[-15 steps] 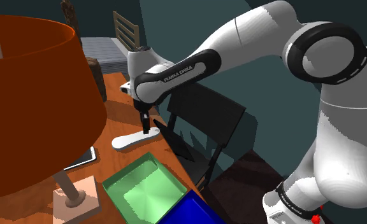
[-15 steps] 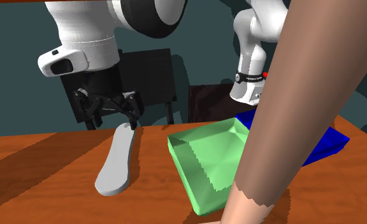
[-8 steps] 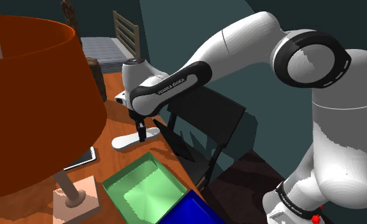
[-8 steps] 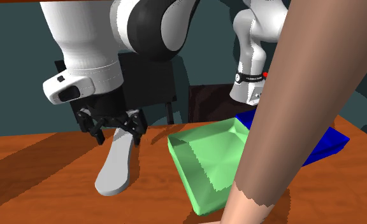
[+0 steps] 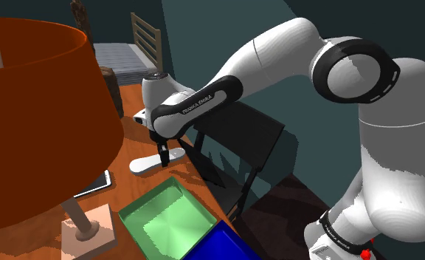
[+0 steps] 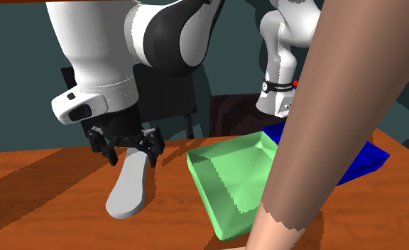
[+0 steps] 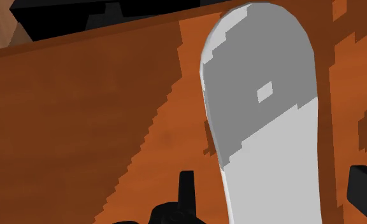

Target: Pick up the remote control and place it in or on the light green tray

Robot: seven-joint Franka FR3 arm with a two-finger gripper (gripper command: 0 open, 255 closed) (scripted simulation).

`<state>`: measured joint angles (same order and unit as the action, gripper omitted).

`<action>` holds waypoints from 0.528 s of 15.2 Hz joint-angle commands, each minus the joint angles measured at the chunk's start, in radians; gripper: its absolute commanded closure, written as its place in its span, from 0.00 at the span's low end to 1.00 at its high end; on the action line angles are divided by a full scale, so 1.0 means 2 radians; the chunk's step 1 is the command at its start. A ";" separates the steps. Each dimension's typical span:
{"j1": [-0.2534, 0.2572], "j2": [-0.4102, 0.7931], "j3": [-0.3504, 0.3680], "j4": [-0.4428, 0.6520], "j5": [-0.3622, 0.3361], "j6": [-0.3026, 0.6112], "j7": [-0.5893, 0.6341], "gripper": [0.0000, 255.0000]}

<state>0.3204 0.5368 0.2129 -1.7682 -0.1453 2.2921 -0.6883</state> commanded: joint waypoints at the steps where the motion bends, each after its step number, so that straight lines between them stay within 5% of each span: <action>1: 0.000 0.000 0.000 0.000 0.000 0.000 0.000 0.00; 2: 0.000 0.000 0.000 0.000 0.000 0.000 0.000 1.00; 8: 0.000 0.000 0.000 0.000 0.000 0.000 0.000 1.00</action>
<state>0.3204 0.5370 0.2129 -1.7686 -0.1454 2.2923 -0.6883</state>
